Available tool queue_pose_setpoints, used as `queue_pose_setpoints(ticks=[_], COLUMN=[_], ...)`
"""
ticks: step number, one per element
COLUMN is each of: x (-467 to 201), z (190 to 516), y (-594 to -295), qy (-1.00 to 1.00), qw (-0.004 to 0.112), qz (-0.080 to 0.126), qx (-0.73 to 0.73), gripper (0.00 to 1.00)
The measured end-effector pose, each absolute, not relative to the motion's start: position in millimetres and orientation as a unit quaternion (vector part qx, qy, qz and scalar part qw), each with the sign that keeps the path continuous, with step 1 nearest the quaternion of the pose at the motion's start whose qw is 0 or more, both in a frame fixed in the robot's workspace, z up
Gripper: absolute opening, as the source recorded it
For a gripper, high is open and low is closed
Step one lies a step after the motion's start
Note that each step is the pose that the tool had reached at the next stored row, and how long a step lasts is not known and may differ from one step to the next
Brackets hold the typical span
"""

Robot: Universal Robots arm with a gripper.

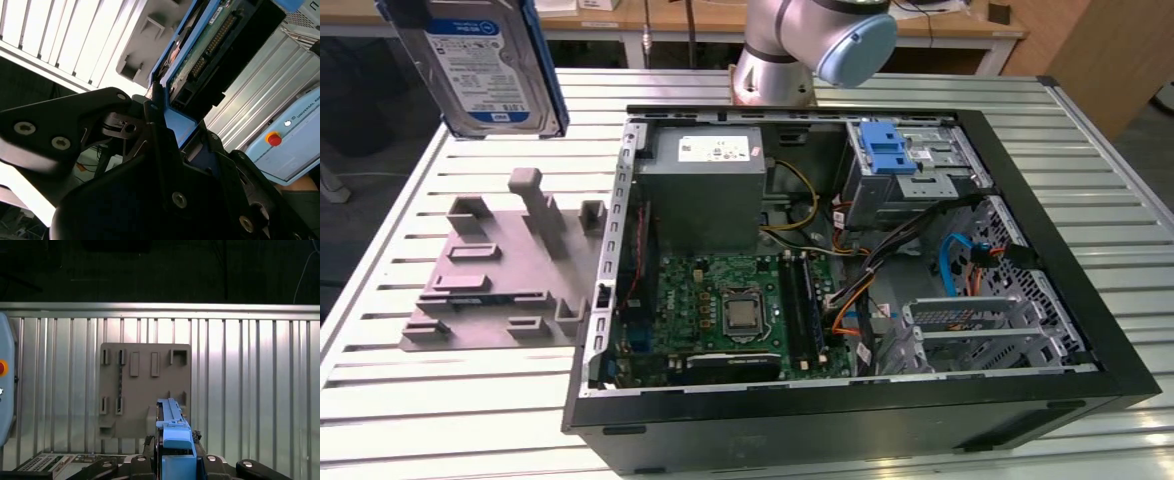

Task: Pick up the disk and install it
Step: 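Pick up the disk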

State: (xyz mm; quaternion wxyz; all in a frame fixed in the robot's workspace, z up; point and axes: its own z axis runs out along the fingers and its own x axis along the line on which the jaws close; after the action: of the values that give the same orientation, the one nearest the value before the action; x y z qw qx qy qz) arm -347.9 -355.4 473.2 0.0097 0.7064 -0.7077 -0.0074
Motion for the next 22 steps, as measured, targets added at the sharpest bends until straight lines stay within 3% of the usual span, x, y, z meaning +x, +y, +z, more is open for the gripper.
queue_pose_setpoints(ticks=[22], x=[-324.4], z=[472.8], y=[-384.4], qy=[-0.708], qw=[0.012], qz=[-0.011], qx=[0.706], gripper=[0.36])
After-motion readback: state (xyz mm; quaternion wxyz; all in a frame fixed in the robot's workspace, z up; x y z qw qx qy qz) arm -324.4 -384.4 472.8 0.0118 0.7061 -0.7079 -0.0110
